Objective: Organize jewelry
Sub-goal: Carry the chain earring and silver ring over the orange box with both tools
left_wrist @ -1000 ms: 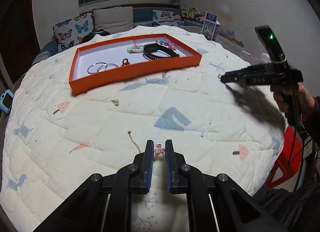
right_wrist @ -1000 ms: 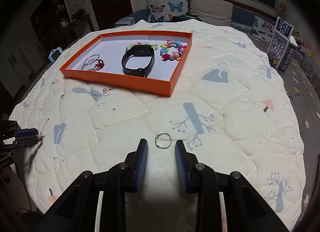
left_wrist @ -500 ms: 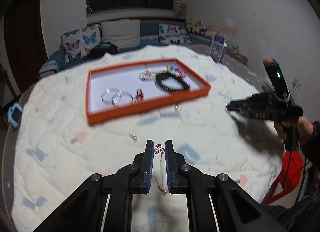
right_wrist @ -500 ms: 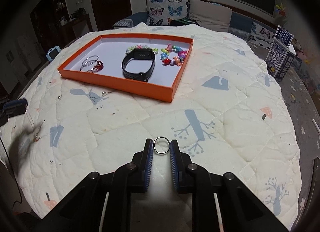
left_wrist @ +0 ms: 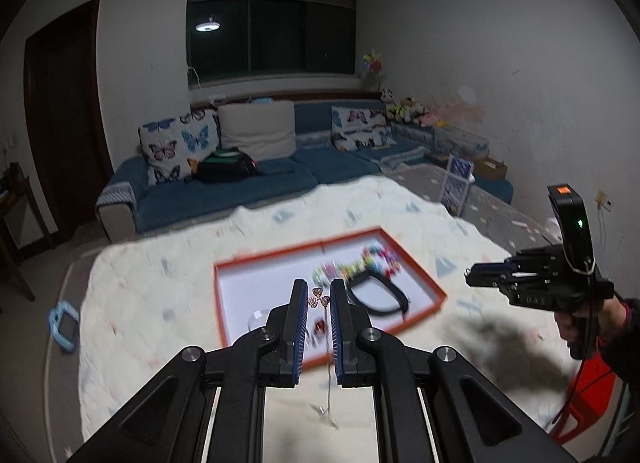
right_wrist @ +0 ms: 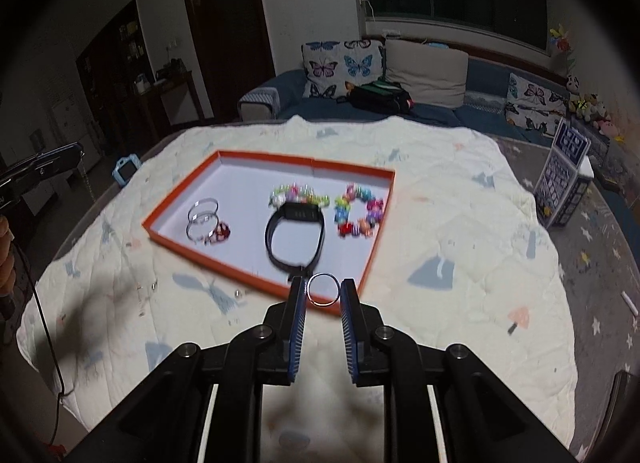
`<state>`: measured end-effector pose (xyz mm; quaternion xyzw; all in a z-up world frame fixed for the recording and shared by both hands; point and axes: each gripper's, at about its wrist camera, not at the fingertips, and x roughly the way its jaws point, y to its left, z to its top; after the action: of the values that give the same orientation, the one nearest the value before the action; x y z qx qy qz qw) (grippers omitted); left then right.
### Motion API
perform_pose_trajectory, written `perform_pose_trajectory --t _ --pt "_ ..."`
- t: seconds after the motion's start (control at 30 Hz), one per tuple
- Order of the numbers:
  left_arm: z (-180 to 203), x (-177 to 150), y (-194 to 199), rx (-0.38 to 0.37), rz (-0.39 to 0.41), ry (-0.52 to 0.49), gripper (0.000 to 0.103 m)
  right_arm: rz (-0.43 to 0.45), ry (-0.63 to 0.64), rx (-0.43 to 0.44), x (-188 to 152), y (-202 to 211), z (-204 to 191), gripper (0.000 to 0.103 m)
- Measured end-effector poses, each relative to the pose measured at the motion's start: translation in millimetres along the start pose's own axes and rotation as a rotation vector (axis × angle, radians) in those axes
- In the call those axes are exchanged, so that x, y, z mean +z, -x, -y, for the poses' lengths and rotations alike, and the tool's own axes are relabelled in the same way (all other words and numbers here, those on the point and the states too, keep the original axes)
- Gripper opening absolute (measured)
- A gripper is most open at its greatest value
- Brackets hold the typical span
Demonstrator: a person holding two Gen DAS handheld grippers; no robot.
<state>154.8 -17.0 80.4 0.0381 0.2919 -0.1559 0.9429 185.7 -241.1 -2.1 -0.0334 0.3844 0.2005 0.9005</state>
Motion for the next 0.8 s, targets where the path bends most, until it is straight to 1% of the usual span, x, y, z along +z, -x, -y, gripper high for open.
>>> perform_pose_trajectory --t 0.13,0.23,0.43,0.6,0.8 --pt "-14 29 -6 0.022 0.026 0.0 0.011 0.024 -0.006 0.006 16 -6 2 0.02" --pt "-21 45 -12 0.042 0.041 -0.014 0.011 0.028 0.002 0.003 24 -14 2 0.02" --pt "-38 71 -33 0.075 0.038 -0.028 0.011 -0.011 0.014 -0.011 24 -38 -1 0.02" --pt "-51 77 -53 0.1 0.023 -0.033 0.011 -0.057 0.015 -0.012 17 -54 -2 0.02" --pt "-63 68 -74 0.11 -0.015 -0.017 0.011 -0.079 0.008 -0.024 14 -61 -1 0.02"
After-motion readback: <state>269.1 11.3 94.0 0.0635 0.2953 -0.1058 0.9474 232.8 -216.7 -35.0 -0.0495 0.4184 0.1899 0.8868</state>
